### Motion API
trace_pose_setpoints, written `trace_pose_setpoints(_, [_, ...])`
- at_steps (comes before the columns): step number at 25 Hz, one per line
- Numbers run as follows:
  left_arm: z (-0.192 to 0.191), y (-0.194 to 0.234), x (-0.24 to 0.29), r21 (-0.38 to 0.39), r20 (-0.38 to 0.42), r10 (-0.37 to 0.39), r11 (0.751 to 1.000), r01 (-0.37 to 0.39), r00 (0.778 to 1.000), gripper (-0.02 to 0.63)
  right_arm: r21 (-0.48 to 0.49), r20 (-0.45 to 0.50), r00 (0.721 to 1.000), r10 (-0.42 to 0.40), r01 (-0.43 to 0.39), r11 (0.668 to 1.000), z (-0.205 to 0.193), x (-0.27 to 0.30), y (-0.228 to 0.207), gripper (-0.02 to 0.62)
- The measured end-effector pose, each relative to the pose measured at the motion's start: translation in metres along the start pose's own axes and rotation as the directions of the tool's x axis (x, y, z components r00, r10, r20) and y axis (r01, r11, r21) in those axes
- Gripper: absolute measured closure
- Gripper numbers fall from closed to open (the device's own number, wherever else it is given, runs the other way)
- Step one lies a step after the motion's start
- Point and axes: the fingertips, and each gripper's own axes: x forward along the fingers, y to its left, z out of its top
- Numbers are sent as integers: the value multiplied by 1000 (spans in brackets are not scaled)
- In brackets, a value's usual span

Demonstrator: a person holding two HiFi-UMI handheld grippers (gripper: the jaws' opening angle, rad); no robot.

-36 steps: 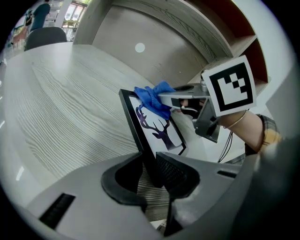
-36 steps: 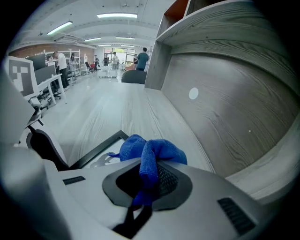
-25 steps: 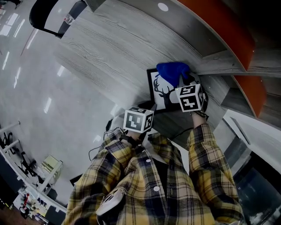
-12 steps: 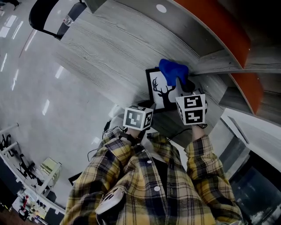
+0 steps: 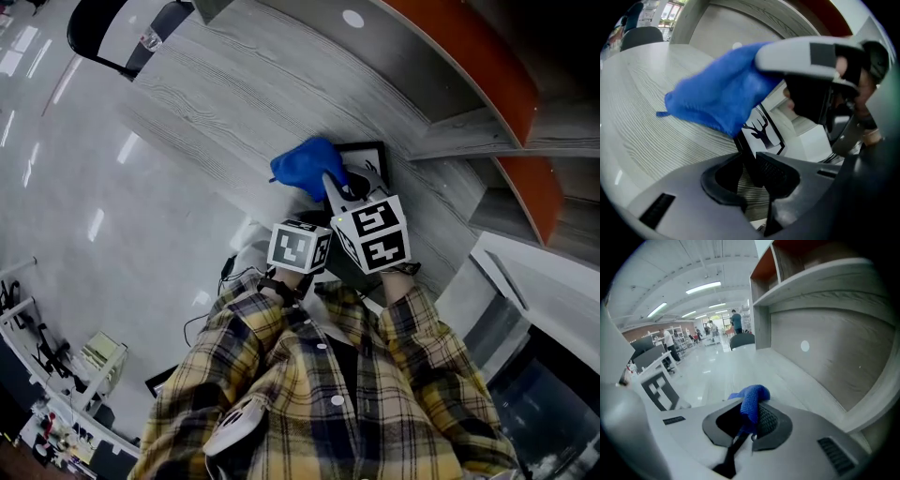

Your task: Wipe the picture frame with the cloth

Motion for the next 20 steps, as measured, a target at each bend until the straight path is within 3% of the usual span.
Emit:
trace_pose_setpoints(3, [0,0,-2,-1,0,-4,1000,4,1000,517,-42,-123,992,-26,21,999,-40,18,-6,554])
trace_pose_setpoints(7, [-1,4,1,1,4,-9,1000,9,1000,517,-152,-251,961,-114,77,985,-83,28,-25,554])
trace_pose_setpoints(15, [-2,2,-3,-5,1,-7,1000,7,1000,517,-191,-301,927,-221,169,967,-111,6,-68,554])
trace_pose_setpoints(20, [-2,1,-2,-7,3,-9,1000,9,1000,517,-135,-316,916,-245,213,968,-125,-15,-94,554])
